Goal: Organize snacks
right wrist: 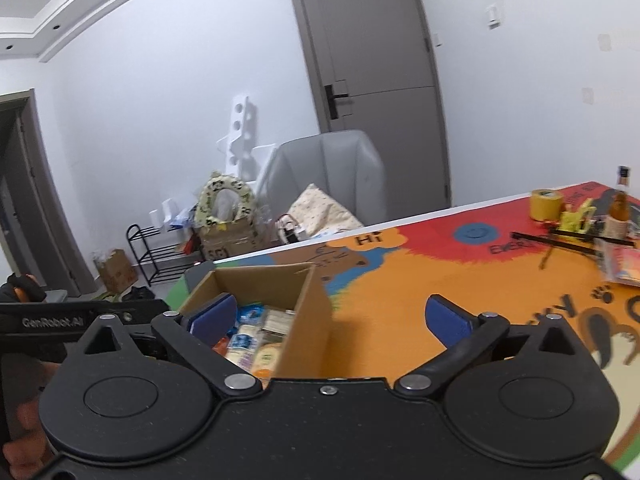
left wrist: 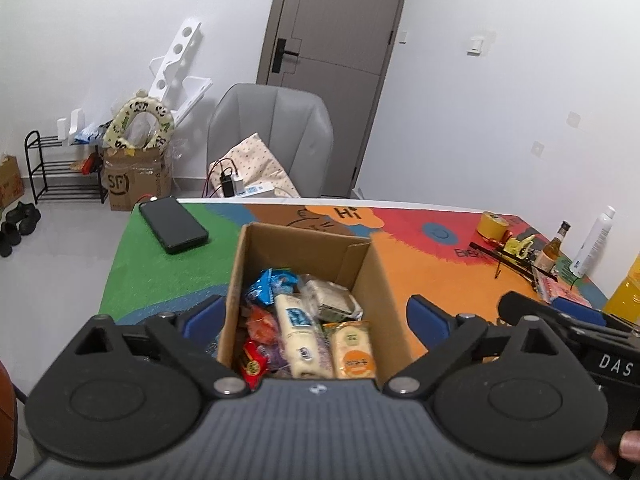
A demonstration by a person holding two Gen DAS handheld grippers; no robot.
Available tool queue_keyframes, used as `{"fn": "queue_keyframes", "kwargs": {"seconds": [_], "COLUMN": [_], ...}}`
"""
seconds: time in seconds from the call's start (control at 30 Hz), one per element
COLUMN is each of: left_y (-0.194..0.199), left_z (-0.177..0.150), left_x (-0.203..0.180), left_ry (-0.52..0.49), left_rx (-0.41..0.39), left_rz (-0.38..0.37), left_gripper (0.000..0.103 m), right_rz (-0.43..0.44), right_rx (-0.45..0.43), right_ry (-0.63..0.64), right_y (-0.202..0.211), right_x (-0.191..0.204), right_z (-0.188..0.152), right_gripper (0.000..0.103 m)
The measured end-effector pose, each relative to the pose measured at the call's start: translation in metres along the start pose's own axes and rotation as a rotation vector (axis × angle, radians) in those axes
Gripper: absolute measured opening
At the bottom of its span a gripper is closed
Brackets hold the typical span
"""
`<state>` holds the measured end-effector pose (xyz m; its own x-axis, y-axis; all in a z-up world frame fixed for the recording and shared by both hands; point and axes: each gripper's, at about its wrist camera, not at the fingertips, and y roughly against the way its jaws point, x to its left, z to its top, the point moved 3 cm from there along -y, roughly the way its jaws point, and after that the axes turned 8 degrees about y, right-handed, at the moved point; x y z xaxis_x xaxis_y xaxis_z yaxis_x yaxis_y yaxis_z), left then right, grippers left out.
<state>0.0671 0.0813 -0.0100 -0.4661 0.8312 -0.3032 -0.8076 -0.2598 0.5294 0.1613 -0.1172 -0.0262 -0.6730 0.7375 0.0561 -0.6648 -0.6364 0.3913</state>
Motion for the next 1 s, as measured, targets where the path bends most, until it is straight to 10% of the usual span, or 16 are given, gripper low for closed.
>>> {"fn": "queue_keyframes", "kwargs": {"seconds": [1.0], "left_y": [0.105], "left_z": [-0.028], "left_x": [-0.001], "left_ry": [-0.133], "left_rx": [-0.057], "left_rz": [-0.089], "left_gripper": [0.103], "right_rz": [-0.207], "right_rx": [-0.076], "right_ry": [0.02], "right_y": [0.109], "right_x": [0.004], "right_z": [-0.02], "right_gripper": [0.103]}}
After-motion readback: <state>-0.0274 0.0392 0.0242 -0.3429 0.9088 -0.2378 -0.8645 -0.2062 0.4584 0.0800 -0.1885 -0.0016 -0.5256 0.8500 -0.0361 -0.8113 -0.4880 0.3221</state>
